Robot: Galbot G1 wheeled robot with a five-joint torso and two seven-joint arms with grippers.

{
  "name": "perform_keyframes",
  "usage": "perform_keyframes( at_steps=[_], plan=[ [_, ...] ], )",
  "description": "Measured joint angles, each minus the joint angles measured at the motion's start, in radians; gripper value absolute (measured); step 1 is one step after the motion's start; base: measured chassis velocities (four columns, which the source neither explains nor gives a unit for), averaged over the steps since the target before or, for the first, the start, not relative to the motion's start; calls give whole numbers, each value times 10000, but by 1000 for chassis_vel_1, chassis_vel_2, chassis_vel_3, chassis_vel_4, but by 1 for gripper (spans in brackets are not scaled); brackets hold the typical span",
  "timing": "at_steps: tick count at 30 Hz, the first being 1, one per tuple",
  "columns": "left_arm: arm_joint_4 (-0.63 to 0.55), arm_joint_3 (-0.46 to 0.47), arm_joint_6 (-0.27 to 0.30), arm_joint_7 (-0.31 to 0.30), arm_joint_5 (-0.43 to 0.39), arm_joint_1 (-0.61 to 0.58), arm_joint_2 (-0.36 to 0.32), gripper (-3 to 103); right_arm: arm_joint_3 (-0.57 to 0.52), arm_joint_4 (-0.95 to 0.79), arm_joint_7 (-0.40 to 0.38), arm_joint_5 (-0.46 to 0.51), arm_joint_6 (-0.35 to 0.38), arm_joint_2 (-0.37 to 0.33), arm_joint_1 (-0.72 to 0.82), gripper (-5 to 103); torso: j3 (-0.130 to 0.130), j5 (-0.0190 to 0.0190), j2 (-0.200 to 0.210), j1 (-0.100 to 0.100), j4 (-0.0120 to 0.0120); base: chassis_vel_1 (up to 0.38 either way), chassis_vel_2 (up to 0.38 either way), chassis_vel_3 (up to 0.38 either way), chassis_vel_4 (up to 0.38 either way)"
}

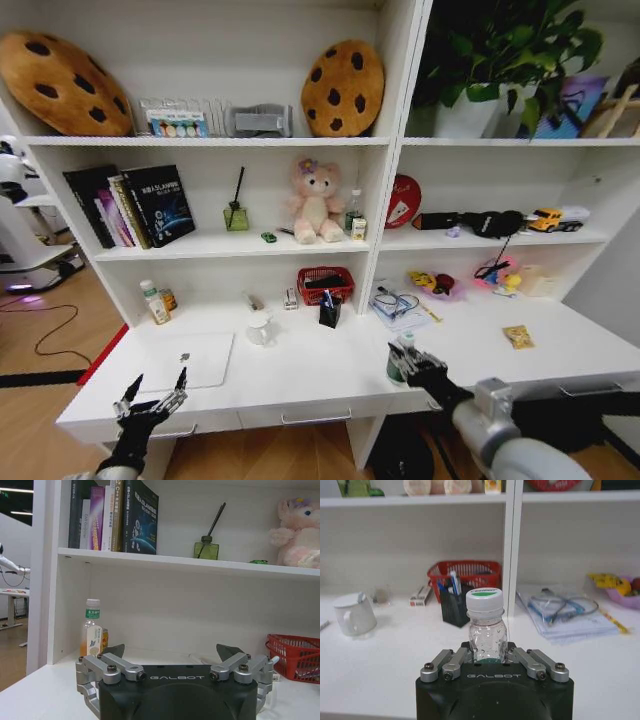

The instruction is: Organize the objects on the table.

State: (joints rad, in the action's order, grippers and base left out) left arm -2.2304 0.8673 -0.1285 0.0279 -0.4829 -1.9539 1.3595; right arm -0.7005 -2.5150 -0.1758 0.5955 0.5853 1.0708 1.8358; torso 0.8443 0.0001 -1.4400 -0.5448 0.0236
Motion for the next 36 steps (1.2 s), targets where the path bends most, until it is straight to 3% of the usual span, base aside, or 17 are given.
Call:
perform_keyframes(
  at_steps=[7,11,20,23,36],
  plan=[
    [0,-1,1,0,0,0,0,100,102,40,-116,-153,837,717,188,26,1,-3,0,-1,-2,0,0,0,0],
    [0,-1,1,0,0,0,0,100,733,82,-214,-267,1301,955,168,26,2,-2,2,-4,-2,0,0,0,0],
    [0,-1,1,0,0,1,0,100,866,112,-373,-267,1250,522,-216,26,3,-2,4,-5,-3,74,-88,-68,110],
    [0,-1,2,0,0,-1,0,100,816,123,-438,-252,919,279,-303,26,0,-1,0,3,0,129,-184,-148,177],
    [0,-1,1,0,0,3,0,100,828,139,-564,-234,706,269,-323,26,4,-3,6,-9,-1,15,-18,-26,19]
  ],
)
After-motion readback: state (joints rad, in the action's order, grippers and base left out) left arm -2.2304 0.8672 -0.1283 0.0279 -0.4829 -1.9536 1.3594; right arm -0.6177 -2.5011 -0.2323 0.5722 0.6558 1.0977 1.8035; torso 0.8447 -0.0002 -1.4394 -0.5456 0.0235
